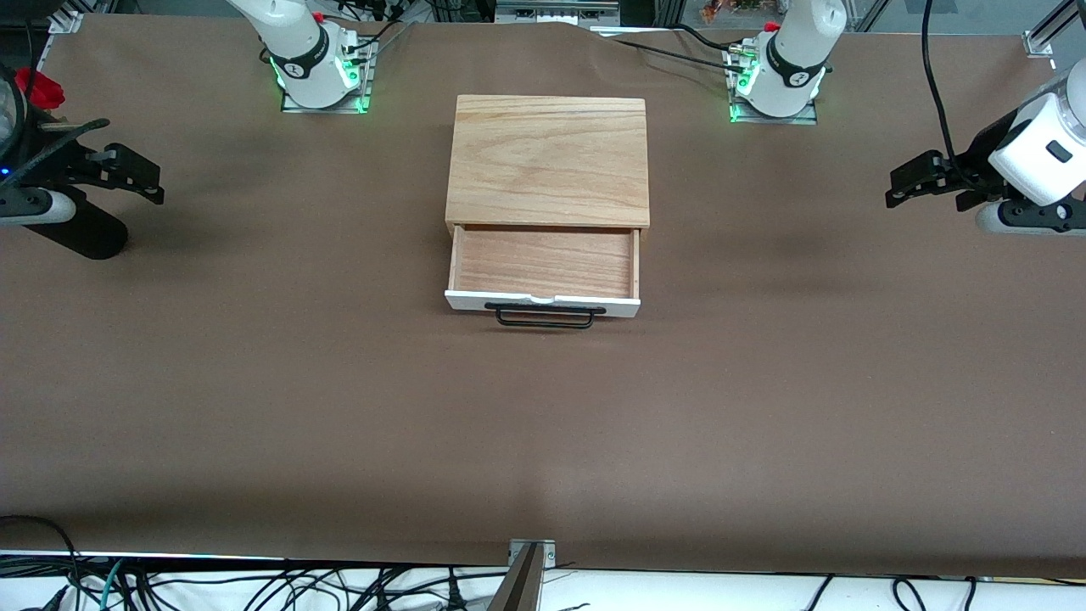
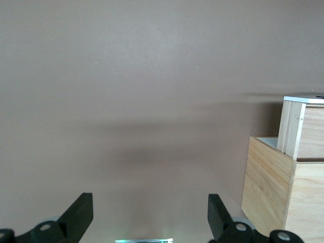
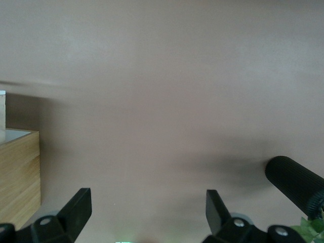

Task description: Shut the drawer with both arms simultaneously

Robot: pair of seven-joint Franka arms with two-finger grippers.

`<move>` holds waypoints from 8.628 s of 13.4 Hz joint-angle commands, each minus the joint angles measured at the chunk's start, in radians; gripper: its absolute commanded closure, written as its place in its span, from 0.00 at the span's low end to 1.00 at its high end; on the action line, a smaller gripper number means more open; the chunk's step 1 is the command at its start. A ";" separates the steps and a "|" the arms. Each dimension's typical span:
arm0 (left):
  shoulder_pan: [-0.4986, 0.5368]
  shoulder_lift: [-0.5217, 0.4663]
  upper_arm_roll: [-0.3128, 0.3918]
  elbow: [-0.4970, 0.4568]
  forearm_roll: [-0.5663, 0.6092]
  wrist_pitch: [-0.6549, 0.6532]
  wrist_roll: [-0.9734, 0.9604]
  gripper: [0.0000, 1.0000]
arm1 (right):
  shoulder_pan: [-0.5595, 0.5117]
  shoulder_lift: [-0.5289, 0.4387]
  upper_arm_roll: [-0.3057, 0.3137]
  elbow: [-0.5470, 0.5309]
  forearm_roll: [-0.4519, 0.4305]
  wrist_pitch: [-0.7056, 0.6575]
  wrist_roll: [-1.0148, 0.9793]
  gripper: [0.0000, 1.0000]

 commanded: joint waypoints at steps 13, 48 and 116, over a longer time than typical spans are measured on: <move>-0.002 0.026 0.015 0.015 -0.006 -0.002 0.014 0.00 | -0.008 0.007 0.021 0.016 0.017 -0.019 0.031 0.00; -0.126 0.555 -0.022 0.313 -0.308 0.193 0.014 0.00 | 0.299 0.520 0.036 0.006 0.644 0.621 0.039 0.00; -0.214 0.563 0.249 0.472 -0.248 -0.145 0.015 0.00 | 0.374 0.109 -0.329 -0.001 0.166 0.082 0.145 0.00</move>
